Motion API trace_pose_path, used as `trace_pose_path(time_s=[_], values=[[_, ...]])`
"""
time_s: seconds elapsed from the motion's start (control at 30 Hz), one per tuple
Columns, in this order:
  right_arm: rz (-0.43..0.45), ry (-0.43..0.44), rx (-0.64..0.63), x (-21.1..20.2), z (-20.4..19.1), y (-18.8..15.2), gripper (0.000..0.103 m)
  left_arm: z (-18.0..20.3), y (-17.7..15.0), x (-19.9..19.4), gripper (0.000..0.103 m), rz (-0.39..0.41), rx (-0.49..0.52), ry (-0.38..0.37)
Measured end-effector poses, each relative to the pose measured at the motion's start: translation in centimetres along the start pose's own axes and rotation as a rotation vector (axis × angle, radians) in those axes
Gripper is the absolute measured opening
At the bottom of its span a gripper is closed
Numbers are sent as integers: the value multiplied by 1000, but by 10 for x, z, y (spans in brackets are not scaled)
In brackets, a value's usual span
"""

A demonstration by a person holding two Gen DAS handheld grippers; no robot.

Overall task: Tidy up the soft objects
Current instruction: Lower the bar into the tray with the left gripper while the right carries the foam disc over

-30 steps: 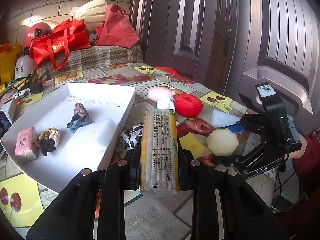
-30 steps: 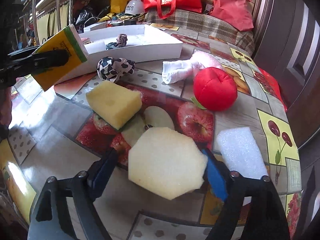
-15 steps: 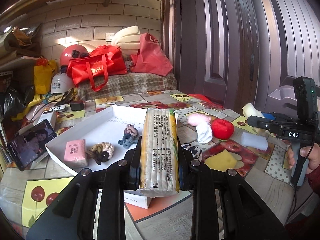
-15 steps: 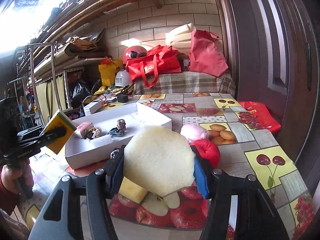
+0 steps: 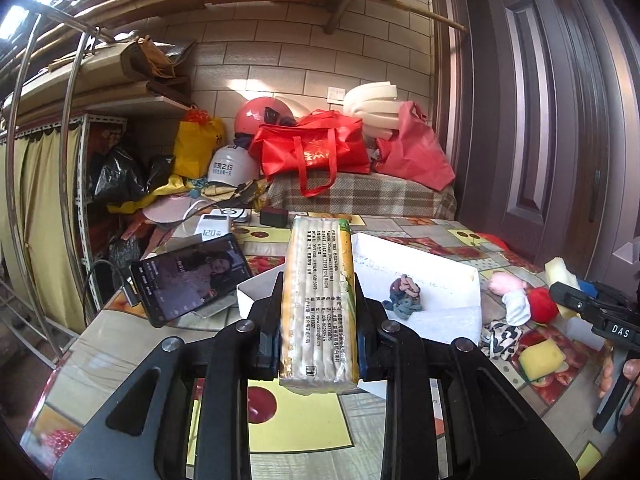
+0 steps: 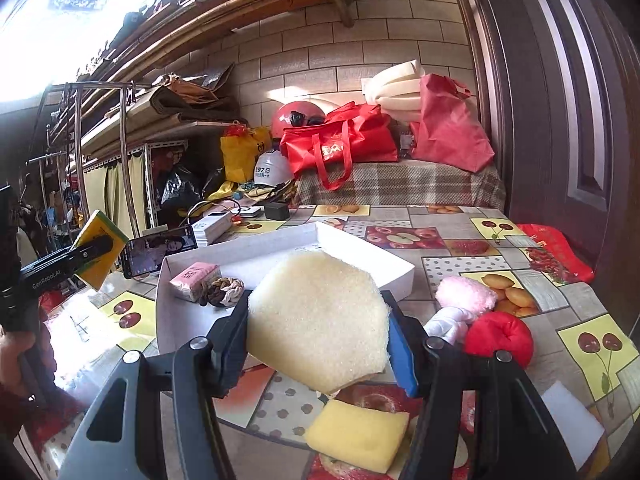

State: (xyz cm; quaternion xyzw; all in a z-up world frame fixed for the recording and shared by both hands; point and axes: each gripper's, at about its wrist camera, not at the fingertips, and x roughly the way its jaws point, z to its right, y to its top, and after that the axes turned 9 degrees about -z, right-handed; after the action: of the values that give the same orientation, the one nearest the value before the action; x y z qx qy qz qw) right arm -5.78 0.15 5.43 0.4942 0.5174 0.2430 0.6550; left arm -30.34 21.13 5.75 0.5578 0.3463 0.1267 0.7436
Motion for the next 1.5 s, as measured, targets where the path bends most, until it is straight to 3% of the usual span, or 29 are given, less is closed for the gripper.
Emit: trace_pose_path(time_s=[0.13,0.3,0.47,0.7,0.93,1.2,1.5], values=[[-9,16,1,11,-11,3,60,-24,-2,-10,24,46,-105,22],[-29,27,2,28,-22,7,60,-29,-4,-15,24,62,-127,35],[-53,28,2,51,-33,13,60,-20,-1,2,24,22,-104,15],[-38,21,32,71,-40,24,60,12,4,51,24,-92,-5,-13],[-29,-19,94,86,-26,32,60,54,12,82,24,-106,127,-37],[-40,-95,143,108,-8,45,60,70,27,127,24,-156,128,-68],[-56,-138,131,126,-8,53,60,75,34,145,24,-193,149,-123]])
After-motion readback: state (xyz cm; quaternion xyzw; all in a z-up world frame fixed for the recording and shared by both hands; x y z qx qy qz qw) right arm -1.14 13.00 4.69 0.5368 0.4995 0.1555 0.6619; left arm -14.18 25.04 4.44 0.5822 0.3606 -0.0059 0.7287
